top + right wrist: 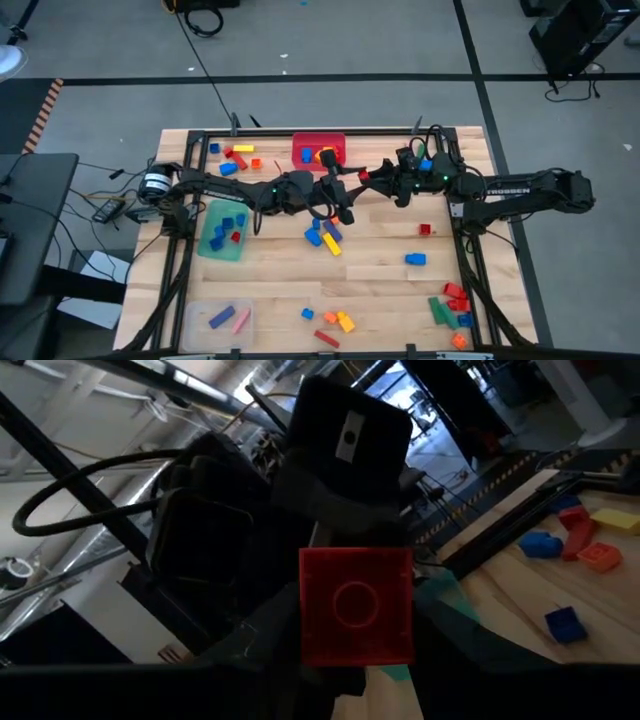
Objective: Sort blocks by size
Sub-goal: Put the red 4 studded building block into the teal bin
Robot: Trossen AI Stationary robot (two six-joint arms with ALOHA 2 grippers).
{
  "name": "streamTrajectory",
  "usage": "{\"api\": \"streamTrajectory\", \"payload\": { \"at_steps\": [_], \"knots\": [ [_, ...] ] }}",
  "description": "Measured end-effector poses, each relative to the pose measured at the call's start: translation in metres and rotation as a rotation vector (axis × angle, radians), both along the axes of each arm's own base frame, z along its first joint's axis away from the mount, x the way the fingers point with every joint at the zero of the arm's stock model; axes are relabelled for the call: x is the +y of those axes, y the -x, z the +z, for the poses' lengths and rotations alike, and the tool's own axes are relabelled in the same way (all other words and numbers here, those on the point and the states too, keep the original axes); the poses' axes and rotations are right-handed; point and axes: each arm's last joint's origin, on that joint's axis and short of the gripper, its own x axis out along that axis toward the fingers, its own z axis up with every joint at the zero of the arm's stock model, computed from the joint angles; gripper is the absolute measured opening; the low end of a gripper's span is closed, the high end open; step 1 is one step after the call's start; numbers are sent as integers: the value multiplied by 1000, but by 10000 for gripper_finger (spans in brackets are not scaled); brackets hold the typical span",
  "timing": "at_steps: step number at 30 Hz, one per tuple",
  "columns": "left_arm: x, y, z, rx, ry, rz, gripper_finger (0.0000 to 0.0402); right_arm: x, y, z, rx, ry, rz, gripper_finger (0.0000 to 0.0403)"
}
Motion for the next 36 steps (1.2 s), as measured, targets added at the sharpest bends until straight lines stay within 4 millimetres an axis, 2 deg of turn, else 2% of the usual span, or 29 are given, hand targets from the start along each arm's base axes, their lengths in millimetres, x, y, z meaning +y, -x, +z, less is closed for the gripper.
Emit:
{"api": "streamTrajectory", "payload": {
  "at_steps": [8,15,17,22,26,32,36],
  "knots": [
    [0,0,-1,14,-12,4,165,-2,0,0,4,-23,-8,153],
    [1,0,-1,15,-8,6,158,-4,1,-1,5,-45,-12,156],
    [1,0,-1,11,1,9,158,-5,1,-1,5,-29,-16,182],
    [0,0,-1,7,14,19,157,-14,3,0,-2,-14,-59,279],
    [0,1,-1,-1,34,85,157,-23,6,-1,9,-26,-64,327],
    [-2,9,2,-25,187,226,157,-34,10,-9,90,-53,-52,347],
    [-2,23,7,-32,415,257,157,-40,12,-16,159,-83,-54,340]
  ]
}}
